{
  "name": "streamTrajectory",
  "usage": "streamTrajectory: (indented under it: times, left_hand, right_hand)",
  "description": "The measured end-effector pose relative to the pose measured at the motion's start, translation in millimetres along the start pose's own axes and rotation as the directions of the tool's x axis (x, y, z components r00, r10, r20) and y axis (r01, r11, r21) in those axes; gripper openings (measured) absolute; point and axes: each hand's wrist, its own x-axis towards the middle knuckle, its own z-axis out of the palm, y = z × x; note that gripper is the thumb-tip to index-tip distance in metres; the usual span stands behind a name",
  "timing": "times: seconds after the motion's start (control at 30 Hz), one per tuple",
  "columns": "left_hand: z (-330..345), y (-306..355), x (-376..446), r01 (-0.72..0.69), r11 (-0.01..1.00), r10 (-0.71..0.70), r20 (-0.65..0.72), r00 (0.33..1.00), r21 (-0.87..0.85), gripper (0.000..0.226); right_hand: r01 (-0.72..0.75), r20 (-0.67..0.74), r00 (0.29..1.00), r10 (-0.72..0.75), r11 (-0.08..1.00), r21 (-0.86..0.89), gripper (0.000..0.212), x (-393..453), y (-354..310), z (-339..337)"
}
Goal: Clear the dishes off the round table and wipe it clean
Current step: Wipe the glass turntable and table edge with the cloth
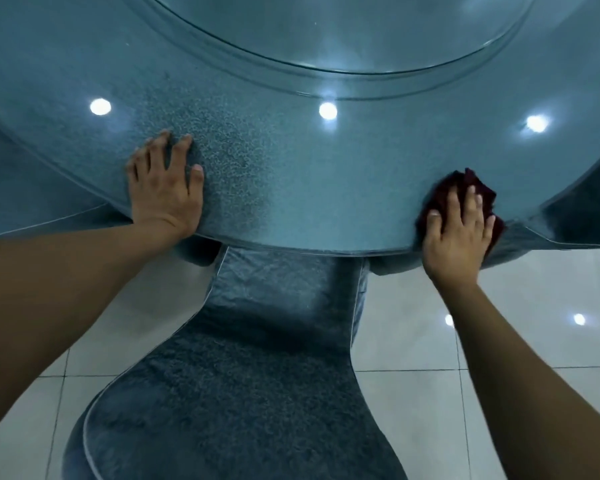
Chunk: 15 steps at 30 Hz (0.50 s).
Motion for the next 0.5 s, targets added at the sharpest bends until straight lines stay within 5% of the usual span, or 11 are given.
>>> streamTrajectory:
  times: [0.07, 0.13, 0.23, 0.37, 0.43, 0.5]
  left_hand:
    - [-1, 1, 0, 0.010, 1.000, -0.010, 0.017, 1.000, -0.008, 0.055]
    - [-1, 0, 0, 0.013, 1.000, -0.013, 0.024, 1.000, -0.006, 0.055]
    - [-2, 0, 1, 0.014, 1.000, -0.013, 0.035, 0.999, -0.012, 0.056]
    - [-3, -1, 1, 0.014, 1.000, -0.013, 0.043, 0.999, -0.022, 0.055]
    - [-3, -2, 0, 0.014, 1.000, -0.012, 0.064, 0.998, -0.024, 0.055]
    - [-3, -1, 0, 0.016, 1.000, -0.014, 0.081, 0.997, -0.021, 0.054]
  right_hand:
    - [0.025, -0.048, 0.999, -0.026, 1.000, -0.019, 0.059, -26, -39, 10]
    - [0.262, -0.029, 0.965, -0.262, 0.965, -0.018, 0.058, -65, -93, 24]
    - [0.625, 0.077, 0.773, -0.630, 0.777, 0.078, 0.057, -116, -179, 42]
    - [0.739, 0.139, 0.654, -0.744, 0.667, 0.094, 0.056, -121, -207, 46]
    - [0.684, 0.131, 0.717, -0.685, 0.727, 0.059, 0.056, -105, -166, 40]
    - [0.468, 0.077, 0.881, -0.466, 0.884, 0.001, 0.058, -81, -115, 28]
